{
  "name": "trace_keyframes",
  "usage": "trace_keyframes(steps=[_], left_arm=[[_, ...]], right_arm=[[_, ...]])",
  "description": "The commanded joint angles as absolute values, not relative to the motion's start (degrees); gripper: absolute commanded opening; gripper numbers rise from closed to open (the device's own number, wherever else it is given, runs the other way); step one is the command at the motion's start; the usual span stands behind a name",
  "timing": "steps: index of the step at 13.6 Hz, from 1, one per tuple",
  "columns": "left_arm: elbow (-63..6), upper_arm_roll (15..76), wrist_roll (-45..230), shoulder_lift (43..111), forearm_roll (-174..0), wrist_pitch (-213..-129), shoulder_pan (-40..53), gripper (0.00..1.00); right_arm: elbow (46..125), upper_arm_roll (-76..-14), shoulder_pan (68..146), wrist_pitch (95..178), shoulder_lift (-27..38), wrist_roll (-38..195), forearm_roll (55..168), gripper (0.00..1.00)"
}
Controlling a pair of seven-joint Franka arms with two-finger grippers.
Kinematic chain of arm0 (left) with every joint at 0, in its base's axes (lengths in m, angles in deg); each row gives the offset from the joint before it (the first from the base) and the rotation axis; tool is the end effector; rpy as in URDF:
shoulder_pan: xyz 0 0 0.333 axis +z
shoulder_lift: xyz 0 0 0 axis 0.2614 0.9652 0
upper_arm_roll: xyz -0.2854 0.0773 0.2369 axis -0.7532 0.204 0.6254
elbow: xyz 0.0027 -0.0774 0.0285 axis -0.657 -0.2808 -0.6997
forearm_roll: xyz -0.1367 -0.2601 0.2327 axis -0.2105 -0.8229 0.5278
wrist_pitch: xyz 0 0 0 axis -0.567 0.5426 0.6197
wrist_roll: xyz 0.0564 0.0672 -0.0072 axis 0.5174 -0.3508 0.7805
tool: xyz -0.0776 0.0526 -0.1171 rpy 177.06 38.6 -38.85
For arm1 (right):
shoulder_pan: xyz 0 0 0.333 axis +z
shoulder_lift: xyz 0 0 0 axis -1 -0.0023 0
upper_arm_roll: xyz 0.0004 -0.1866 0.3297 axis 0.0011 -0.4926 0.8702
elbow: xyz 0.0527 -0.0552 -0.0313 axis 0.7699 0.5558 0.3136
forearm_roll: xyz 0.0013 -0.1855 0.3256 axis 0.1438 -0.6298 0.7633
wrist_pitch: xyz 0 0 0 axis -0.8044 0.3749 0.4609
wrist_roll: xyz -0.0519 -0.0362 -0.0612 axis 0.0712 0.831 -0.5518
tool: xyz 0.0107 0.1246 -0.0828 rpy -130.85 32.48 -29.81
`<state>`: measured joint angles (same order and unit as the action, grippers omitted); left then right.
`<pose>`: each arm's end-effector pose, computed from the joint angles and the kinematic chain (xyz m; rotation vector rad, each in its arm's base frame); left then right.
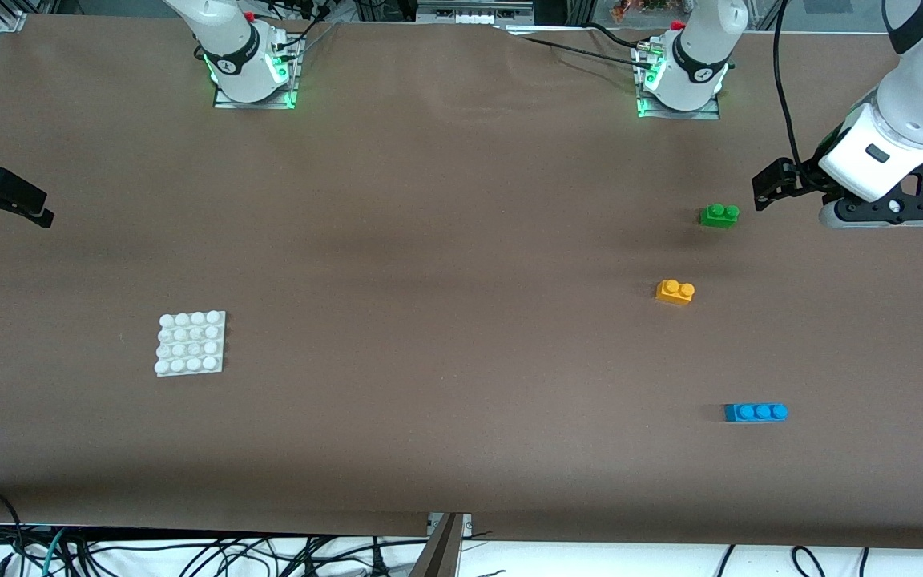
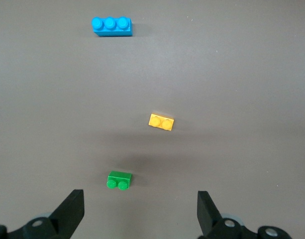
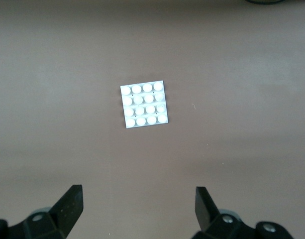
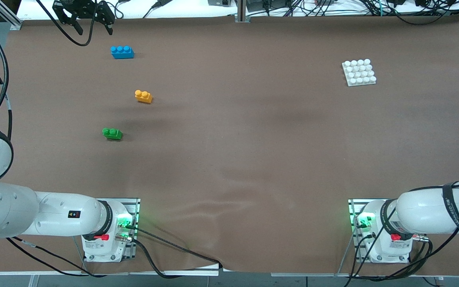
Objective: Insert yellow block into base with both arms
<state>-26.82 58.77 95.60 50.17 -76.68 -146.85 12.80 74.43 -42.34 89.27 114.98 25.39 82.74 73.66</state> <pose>0.5218 -0.0648 0.5952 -3.1108 -0.0558 0.0997 0.5708 -0.0349 0.6323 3.1194 -0.0713 0.0705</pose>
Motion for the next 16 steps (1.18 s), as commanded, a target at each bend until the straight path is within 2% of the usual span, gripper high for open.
trace_keyframes(steps=[1,7,12,16], left_arm=[[-27.15,58.98,94.07,49.27,-78.38,-146.27,12.87,1.00],[-27.15,58.98,94.16,49.27,-78.38,-146.27,12.87,1.00],[-27.15,58.98,94.16,49.27,-78.38,-146.27,12.87,1.00],[-27.06,58.98,94.42,49.27,-78.38,-146.27,12.78,1.00]], right_arm=[[74.71,-42.00,88.72,114.75,25.82,82.05,73.94,1.00],[75.06,-42.00,88.90,114.66,25.13,83.02,73.94,1.00],[75.06,-41.92,89.08,115.36,18.71,83.11,73.76,1.00],[75.15,-41.92,89.08,121.24,11.95,82.85,73.77,1.00]])
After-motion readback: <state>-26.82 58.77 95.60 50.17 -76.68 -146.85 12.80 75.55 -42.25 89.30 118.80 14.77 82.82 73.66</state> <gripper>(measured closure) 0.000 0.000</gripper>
